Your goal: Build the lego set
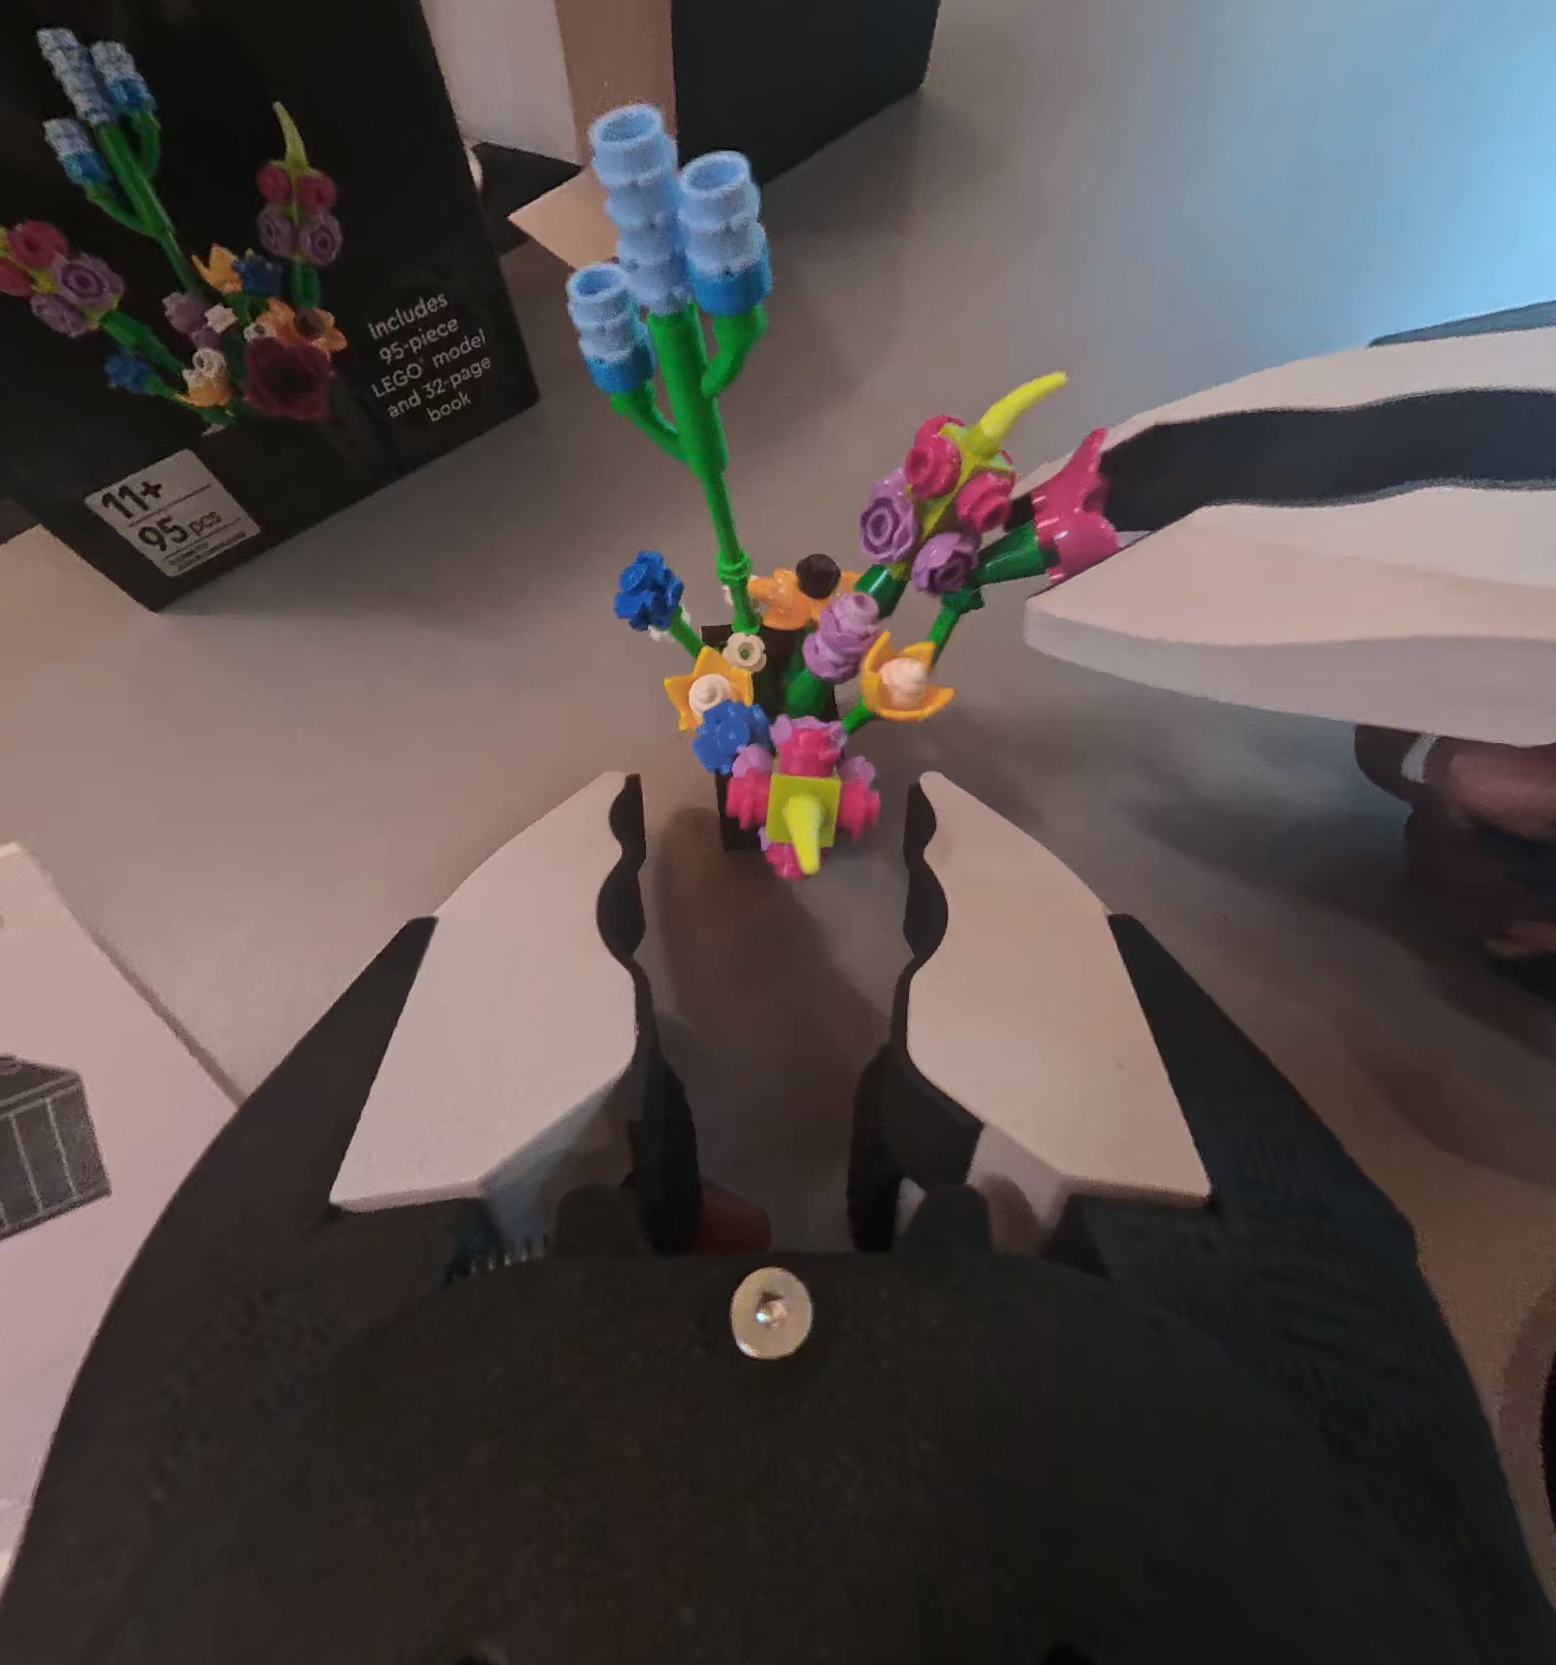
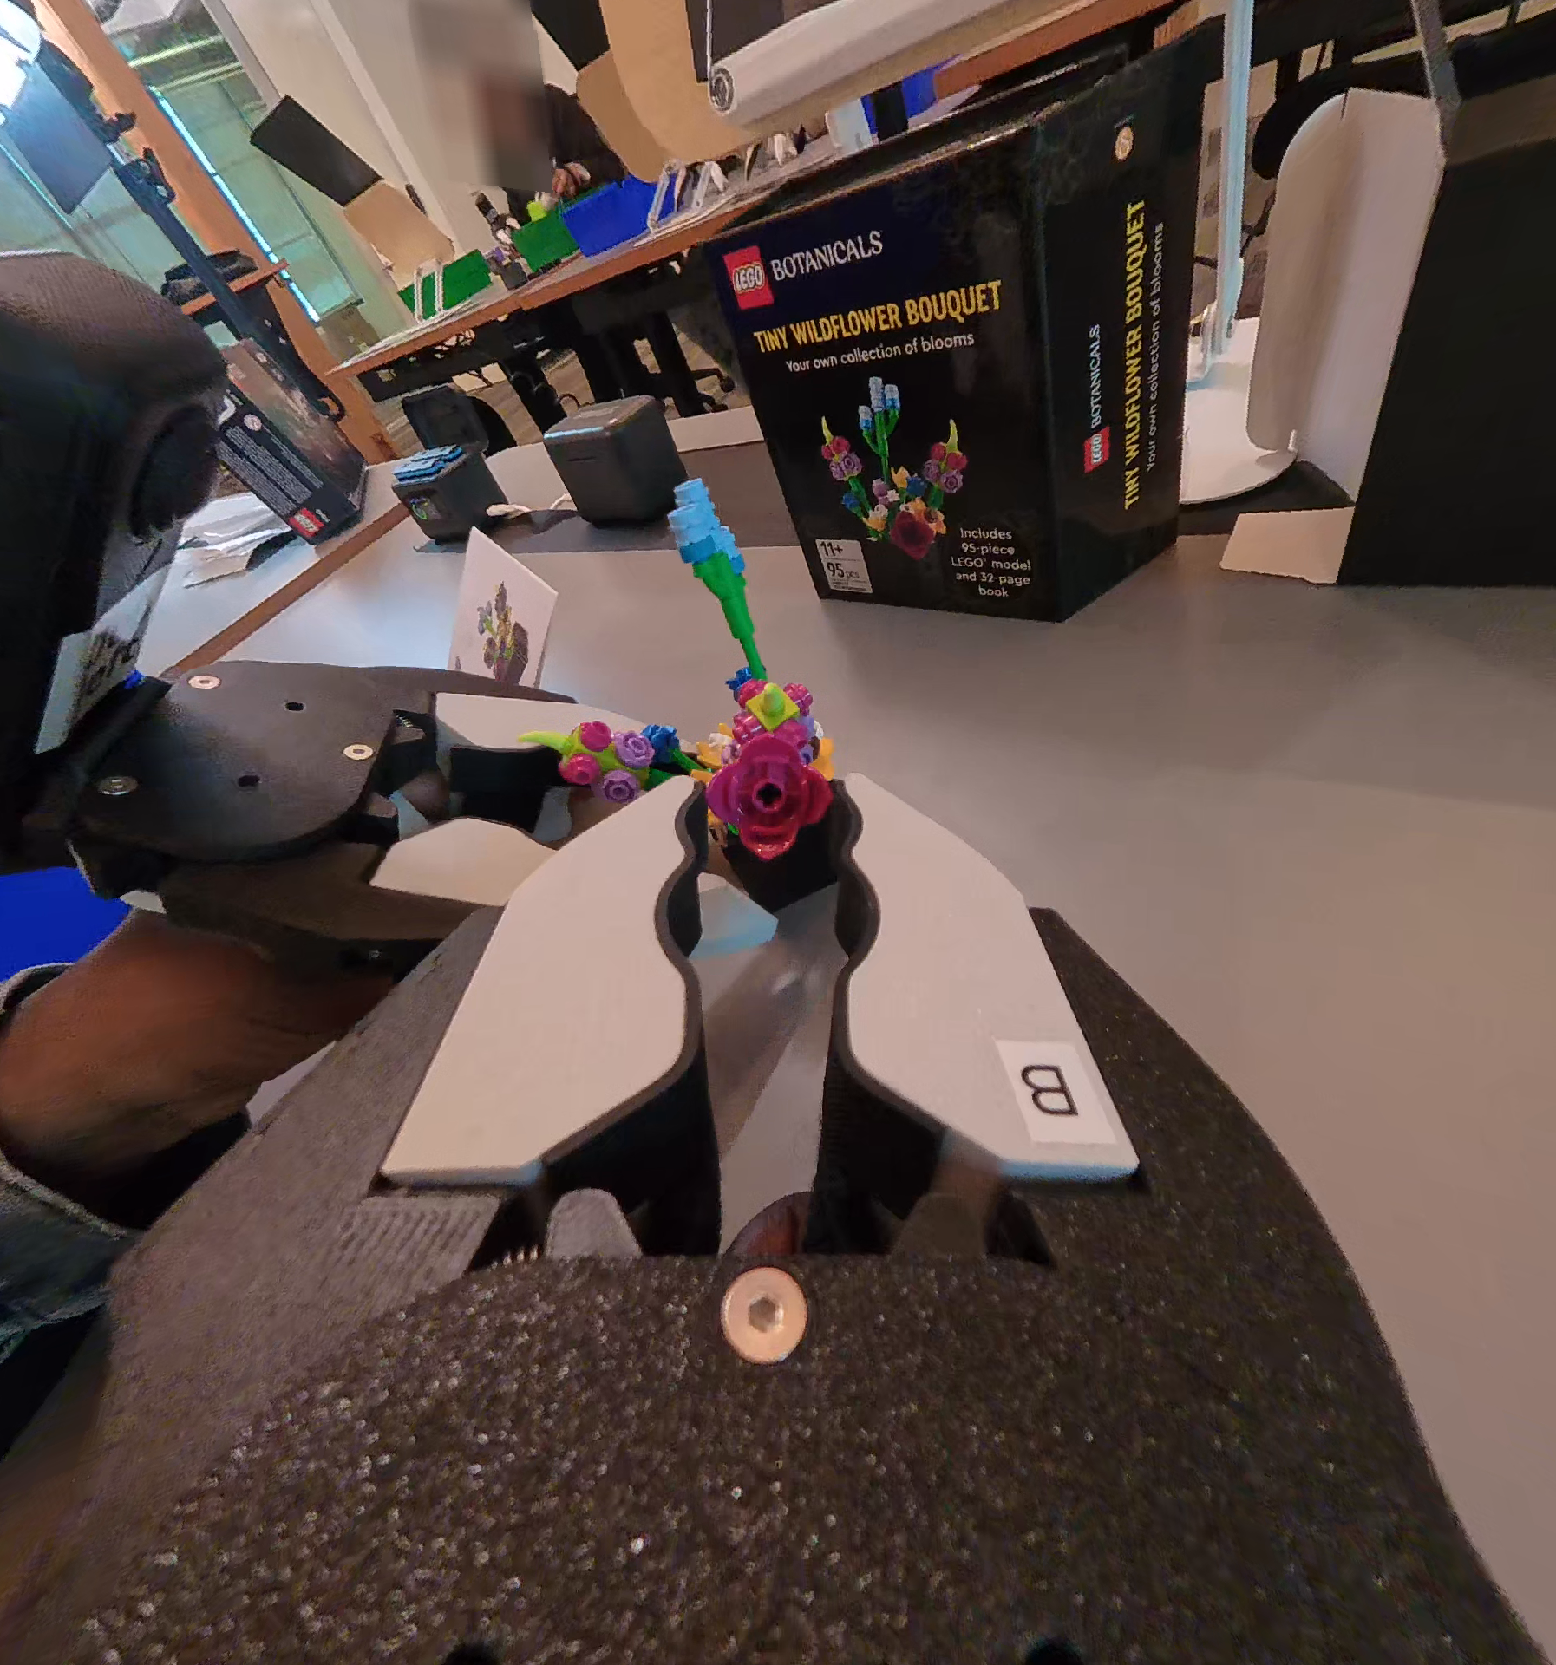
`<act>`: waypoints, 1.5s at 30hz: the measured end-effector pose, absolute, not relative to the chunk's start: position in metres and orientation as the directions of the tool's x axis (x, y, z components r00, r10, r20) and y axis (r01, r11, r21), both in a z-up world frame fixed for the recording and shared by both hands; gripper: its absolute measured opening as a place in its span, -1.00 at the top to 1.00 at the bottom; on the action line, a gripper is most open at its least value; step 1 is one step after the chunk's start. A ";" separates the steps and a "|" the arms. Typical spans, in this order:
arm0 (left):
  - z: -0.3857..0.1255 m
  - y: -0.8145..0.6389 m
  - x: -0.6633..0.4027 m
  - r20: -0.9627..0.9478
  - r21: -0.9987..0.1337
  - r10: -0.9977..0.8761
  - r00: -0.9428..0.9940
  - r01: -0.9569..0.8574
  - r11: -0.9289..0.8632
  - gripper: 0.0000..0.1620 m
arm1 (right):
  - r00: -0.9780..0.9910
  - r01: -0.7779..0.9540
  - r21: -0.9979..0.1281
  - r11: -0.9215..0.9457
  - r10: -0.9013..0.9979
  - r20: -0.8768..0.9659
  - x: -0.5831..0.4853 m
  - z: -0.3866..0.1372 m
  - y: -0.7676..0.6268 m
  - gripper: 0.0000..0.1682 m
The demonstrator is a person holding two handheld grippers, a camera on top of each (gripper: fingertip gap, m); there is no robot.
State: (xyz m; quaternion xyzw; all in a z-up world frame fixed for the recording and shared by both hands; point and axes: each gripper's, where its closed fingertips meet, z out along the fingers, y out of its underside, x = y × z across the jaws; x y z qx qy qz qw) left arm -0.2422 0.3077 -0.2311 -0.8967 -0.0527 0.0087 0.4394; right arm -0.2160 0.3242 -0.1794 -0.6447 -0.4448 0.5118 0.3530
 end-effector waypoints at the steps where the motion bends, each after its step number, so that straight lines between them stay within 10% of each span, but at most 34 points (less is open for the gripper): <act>1: -0.232 0.309 -0.242 0.029 -0.784 0.094 0.995 0.081 -0.615 0.33 | 0.083 0.211 -0.909 -0.359 0.933 -0.349 -0.217 -0.180 0.325 0.70; 6: -0.235 0.312 -0.240 0.026 -0.775 0.074 0.997 0.067 -0.628 0.64 | 0.096 0.189 -0.909 -0.371 0.929 -0.359 -0.222 -0.178 0.328 0.70; 27: -0.235 0.312 -0.236 0.073 -0.773 0.041 0.997 0.082 -0.628 0.63 | 0.031 0.310 -0.943 0.118 0.991 0.134 -0.233 -0.167 0.311 0.70; 45: -0.238 0.311 -0.233 0.054 -0.759 0.023 0.998 0.056 -0.649 0.65 | -0.111 0.433 -0.888 0.152 0.987 0.115 -0.237 -0.171 0.316 0.69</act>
